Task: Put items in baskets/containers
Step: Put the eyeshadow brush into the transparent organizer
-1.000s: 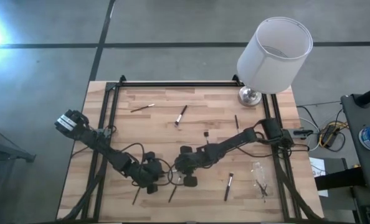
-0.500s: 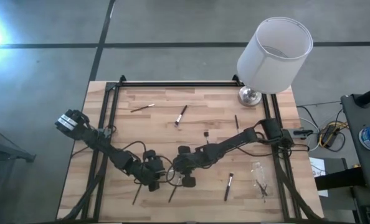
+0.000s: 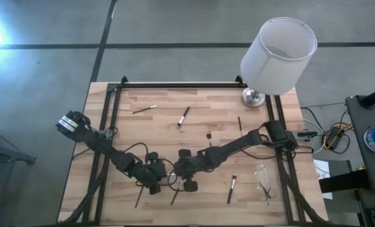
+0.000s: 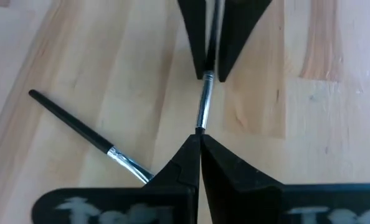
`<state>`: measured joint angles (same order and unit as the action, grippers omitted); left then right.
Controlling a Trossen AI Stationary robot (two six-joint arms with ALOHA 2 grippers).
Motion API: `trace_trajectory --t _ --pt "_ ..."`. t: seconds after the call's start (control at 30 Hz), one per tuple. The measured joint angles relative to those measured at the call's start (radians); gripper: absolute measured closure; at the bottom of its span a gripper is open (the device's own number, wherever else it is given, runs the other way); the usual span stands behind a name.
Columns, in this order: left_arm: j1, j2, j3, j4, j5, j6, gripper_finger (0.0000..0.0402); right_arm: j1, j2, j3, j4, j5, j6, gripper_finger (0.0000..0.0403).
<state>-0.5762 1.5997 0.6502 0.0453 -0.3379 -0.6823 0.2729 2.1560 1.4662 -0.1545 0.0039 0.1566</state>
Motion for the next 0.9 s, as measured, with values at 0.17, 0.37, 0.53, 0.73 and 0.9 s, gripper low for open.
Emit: trace_trajectory --t 0.17,0.37,0.53,0.73,0.9 --pt "0.0 0.0 0.0 -0.005 -0.003 0.006 0.0386 0.004 -0.012 0.0 0.0 0.0 -0.001 0.0394" --pt "-0.003 -0.001 0.0 0.0 -0.065 0.02 0.0387 0.04 -0.092 0.0 -0.082 0.114 -0.008 0.0388" --pt "-0.004 -0.001 -0.031 0.177 -0.141 0.096 0.0387 0.101 -0.207 -0.051 -0.164 0.324 -0.016 0.0363" --pt "0.017 -0.001 -0.187 0.764 -0.15 0.325 0.0387 0.142 -0.331 -0.308 0.102 0.373 -0.021 0.0368" --pt "0.072 -0.001 -0.239 1.0 -0.093 0.414 0.0387 0.137 -0.401 -0.558 0.614 0.374 -0.004 0.0379"
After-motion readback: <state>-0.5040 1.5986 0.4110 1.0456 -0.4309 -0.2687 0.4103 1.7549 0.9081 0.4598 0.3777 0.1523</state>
